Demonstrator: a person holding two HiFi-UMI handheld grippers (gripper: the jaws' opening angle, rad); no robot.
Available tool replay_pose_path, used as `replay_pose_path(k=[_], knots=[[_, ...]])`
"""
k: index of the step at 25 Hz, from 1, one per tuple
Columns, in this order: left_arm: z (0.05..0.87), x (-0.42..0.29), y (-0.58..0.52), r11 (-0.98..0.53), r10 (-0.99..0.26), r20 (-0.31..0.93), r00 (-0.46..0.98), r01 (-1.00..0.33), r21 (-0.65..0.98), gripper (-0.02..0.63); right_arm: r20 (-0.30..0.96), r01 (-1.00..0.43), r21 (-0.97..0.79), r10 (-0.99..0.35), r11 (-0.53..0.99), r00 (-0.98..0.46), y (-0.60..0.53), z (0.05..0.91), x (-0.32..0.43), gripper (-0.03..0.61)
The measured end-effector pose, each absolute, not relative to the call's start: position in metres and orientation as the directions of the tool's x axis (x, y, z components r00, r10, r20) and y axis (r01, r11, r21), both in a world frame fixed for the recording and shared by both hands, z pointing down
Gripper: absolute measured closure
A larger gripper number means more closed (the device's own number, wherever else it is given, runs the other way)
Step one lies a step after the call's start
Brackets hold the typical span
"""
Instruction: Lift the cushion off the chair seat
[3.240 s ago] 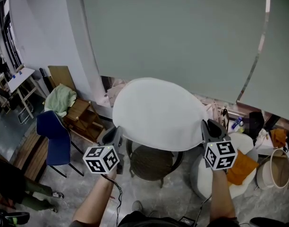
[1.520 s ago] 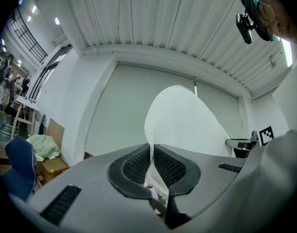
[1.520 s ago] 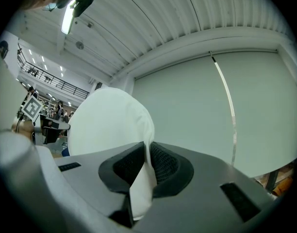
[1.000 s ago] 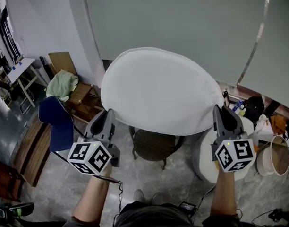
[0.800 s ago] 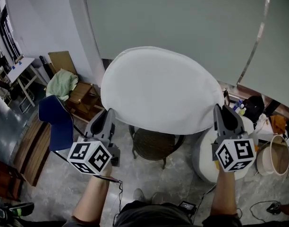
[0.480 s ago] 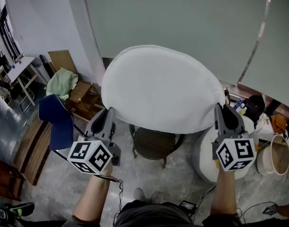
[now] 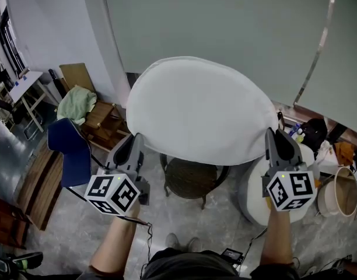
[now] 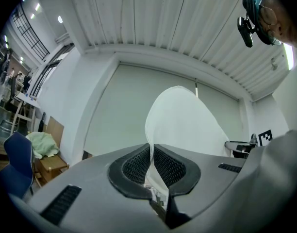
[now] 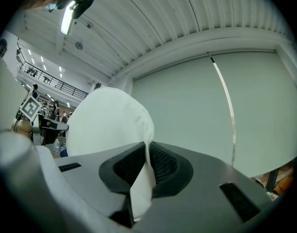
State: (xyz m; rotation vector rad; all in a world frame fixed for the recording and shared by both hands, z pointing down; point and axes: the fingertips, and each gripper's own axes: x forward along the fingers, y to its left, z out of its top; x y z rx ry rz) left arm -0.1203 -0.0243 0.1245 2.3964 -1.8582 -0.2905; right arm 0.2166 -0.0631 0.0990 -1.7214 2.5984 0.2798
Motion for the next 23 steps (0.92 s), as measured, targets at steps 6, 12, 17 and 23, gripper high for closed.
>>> replay_pose_path(k=[6,12,17,23], knots=[[0.125,-0.122,-0.028,-0.257,-0.966,-0.090,0.244,-0.947,0.191,0.583,-0.106,-0.914,0.133,-0.912,0.383,-0.397,-0.066,0.100,0.215,0.537],[0.129,-0.120,-0.032,-0.257,-0.966,-0.088,0.245,-0.946,0.197,0.583,-0.106,-0.915,0.132,-0.912,0.381,-0.396,-0.069,0.102,0.217,0.537],[0.128,-0.119,-0.034,-0.256,-0.966,-0.089,0.243,-0.946,0.196,0.583,-0.108,-0.915,0.127,-0.912,0.383,-0.396,-0.072,0.102,0.218,0.537],[0.130,-0.116,-0.038,-0.254,-0.967,-0.087,0.241,-0.947,0.197,0.583,-0.108,-0.915,0.125,-0.911,0.384,-0.397,-0.076,0.103,0.221,0.537]])
